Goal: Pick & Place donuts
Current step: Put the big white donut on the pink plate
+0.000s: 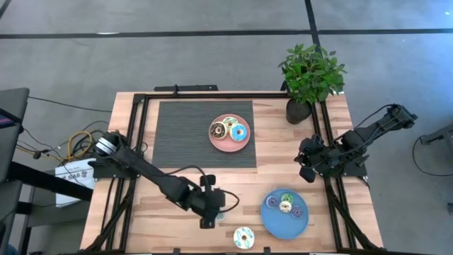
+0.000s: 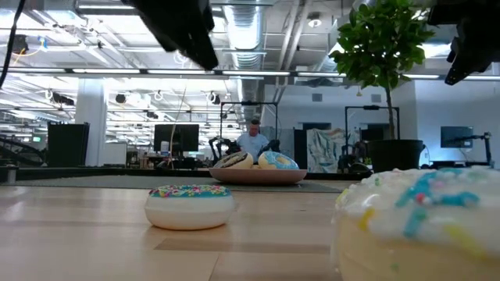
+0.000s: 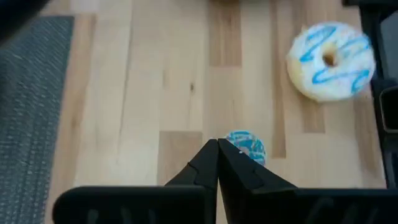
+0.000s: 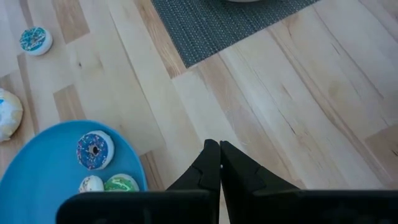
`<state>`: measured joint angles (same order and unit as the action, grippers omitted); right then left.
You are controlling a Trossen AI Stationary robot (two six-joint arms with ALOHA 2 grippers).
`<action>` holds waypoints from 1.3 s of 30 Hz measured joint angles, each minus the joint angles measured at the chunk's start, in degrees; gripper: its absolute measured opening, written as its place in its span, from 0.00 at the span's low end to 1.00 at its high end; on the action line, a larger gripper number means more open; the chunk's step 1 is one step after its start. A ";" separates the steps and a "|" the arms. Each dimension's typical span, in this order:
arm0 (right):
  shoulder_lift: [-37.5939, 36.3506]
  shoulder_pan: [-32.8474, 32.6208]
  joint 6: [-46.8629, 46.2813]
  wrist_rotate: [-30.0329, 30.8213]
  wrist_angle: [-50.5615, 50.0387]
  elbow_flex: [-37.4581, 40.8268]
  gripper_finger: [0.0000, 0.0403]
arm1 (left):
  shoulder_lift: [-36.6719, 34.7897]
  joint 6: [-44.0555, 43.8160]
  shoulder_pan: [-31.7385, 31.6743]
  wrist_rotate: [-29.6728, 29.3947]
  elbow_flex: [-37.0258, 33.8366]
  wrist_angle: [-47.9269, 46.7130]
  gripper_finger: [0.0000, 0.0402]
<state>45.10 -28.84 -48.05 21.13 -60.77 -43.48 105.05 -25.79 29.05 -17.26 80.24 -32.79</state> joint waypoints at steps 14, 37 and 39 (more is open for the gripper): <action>8.11 1.96 4.41 3.01 20.02 0.00 0.00 | -3.68 11.92 -0.83 2.42 -13.03 16.87 0.00; 58.59 -0.49 -2.72 -1.95 7.99 -43.75 0.00 | -39.18 12.57 -1.13 0.98 -51.67 43.38 0.00; 62.25 -1.15 -4.92 -3.24 3.80 -48.28 0.00 | -39.49 12.68 -1.13 1.89 -51.67 41.79 0.00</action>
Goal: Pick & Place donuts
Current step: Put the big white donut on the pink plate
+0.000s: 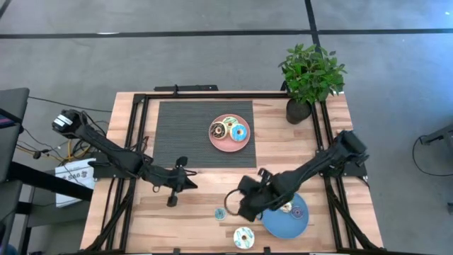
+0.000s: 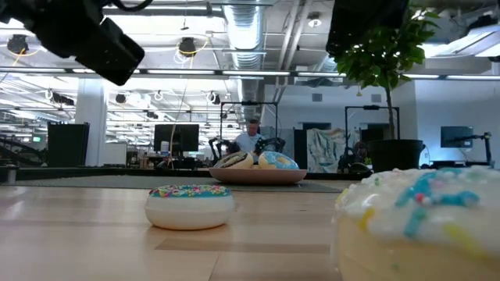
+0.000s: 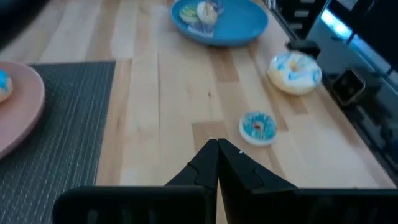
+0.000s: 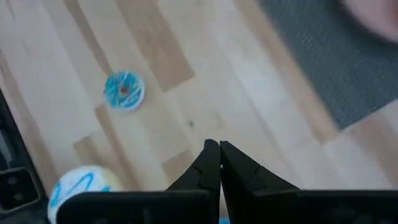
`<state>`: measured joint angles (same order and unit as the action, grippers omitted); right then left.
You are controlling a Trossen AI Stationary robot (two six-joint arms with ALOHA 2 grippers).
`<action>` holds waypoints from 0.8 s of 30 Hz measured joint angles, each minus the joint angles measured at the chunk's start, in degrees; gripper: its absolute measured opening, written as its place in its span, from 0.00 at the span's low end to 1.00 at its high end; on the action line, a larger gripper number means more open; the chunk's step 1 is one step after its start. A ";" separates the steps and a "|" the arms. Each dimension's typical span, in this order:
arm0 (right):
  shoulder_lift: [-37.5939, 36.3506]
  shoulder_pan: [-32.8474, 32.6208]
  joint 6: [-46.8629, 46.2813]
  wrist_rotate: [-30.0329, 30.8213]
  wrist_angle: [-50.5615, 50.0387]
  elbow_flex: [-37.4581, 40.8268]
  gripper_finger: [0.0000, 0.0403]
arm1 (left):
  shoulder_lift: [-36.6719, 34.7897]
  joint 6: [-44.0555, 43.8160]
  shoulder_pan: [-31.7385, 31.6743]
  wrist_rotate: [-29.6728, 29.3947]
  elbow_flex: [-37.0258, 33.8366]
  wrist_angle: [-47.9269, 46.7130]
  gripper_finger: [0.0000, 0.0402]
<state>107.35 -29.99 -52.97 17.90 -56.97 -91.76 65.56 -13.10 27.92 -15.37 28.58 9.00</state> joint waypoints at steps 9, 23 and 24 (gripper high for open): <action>9.16 -3.69 -3.04 -11.11 -3.56 -8.74 0.11 | 0.03 0.42 0.00 2.63 0.00 -4.13 0.00; 14.87 -5.37 -4.39 -17.71 4.12 -8.31 0.54 | 0.07 2.86 0.00 2.78 0.02 -5.90 0.00; 15.11 -5.53 -3.83 -18.16 3.58 -8.22 0.56 | 0.07 2.97 0.00 2.77 0.02 -5.89 0.00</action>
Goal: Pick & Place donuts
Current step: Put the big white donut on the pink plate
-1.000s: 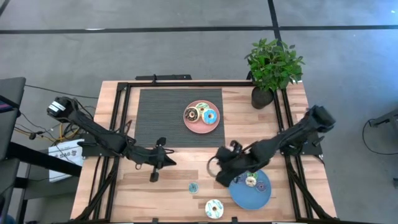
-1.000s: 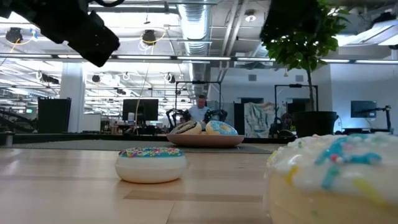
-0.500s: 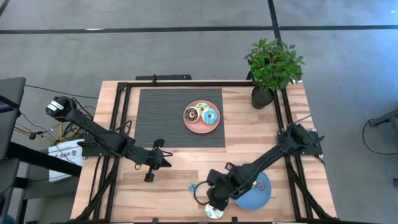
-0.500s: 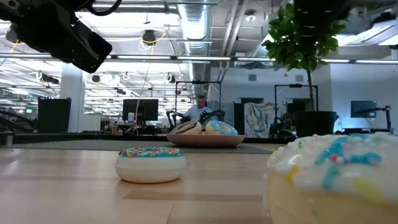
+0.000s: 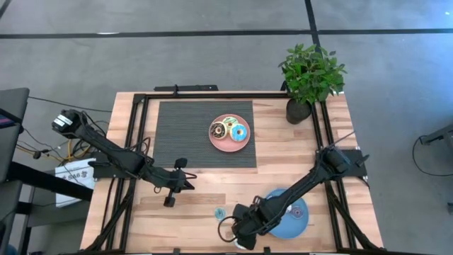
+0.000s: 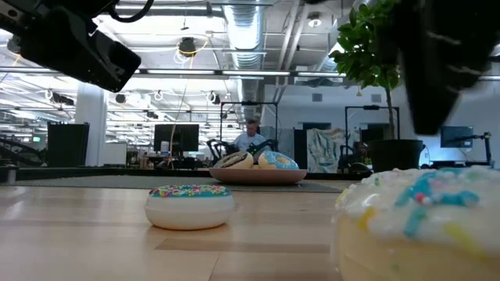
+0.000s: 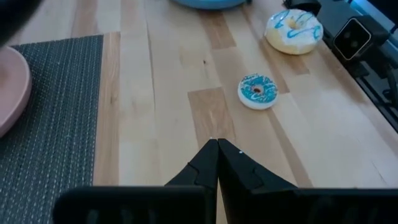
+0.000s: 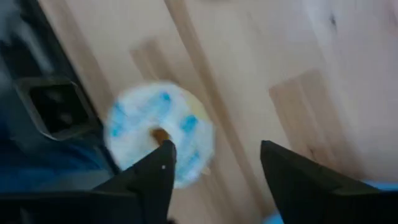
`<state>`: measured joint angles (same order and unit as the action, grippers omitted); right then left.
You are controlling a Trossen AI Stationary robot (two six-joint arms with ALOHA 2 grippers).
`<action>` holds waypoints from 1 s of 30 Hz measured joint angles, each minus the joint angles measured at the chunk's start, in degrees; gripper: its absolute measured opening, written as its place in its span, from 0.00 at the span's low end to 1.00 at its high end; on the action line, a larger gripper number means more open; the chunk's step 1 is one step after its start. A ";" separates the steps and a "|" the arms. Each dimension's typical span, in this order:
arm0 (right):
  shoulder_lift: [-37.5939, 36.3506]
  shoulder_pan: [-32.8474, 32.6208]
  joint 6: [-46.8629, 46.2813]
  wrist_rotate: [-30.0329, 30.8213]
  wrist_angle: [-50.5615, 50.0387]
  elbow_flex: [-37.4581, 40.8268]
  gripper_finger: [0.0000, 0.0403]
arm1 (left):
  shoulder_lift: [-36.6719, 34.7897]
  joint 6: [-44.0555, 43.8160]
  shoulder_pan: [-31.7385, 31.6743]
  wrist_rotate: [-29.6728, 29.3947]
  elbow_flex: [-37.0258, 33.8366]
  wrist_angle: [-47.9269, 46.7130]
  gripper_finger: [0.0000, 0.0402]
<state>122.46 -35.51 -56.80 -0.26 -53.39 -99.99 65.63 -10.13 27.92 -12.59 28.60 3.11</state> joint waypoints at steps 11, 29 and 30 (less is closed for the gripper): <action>2.72 -1.11 4.61 -1.07 2.39 0.02 0.59 | 0.02 0.72 0.00 0.12 0.00 -1.01 0.00; 5.37 0.61 7.39 -4.55 4.56 -0.01 0.59 | 0.02 1.09 0.00 0.76 0.00 -1.17 0.00; 5.37 0.60 7.38 -4.53 4.56 0.00 0.59 | 0.02 1.24 0.00 0.78 0.00 -1.17 0.00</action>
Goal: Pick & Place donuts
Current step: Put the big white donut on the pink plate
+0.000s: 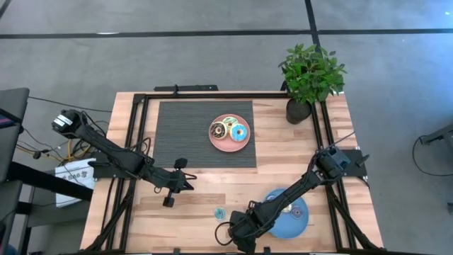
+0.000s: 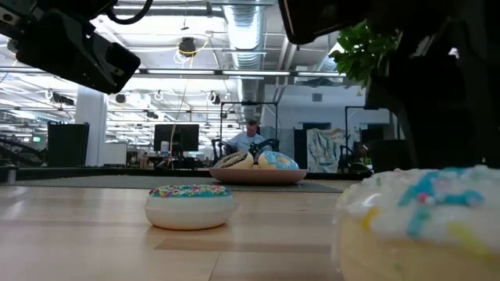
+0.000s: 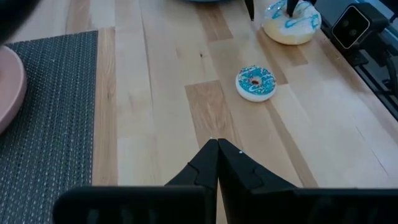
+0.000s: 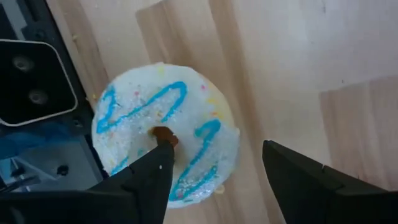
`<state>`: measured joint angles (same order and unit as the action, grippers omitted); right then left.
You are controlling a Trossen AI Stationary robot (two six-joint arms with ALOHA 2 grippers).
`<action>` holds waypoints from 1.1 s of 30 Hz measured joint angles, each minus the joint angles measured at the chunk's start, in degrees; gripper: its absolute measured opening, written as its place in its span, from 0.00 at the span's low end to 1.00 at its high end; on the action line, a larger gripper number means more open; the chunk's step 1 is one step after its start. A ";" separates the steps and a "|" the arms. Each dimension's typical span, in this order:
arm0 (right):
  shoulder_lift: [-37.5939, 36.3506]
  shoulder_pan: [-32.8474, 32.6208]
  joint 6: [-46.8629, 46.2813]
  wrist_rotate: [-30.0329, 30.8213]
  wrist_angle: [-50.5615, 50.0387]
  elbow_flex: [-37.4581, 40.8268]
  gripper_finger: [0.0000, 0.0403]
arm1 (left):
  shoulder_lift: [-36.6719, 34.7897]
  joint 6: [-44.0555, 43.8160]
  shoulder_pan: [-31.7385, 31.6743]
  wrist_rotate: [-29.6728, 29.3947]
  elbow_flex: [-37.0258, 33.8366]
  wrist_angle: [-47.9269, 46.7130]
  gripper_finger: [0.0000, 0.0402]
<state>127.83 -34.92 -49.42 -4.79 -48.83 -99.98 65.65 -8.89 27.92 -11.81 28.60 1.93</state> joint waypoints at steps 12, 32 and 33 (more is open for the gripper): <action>0.02 -0.24 4.34 -2.41 1.40 -0.02 0.56 | 0.00 0.12 0.02 0.04 0.00 0.04 0.00; 0.00 -0.23 4.45 -1.29 1.41 -0.02 0.27 | 0.00 1.15 0.02 0.11 0.00 0.06 0.00; 0.00 -0.24 4.43 -1.31 1.48 -0.02 0.26 | 0.00 1.15 0.02 0.11 0.00 0.05 0.00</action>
<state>127.83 -35.16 -44.99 -6.10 -47.36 -100.01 65.65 -7.75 27.94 -11.70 28.60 1.98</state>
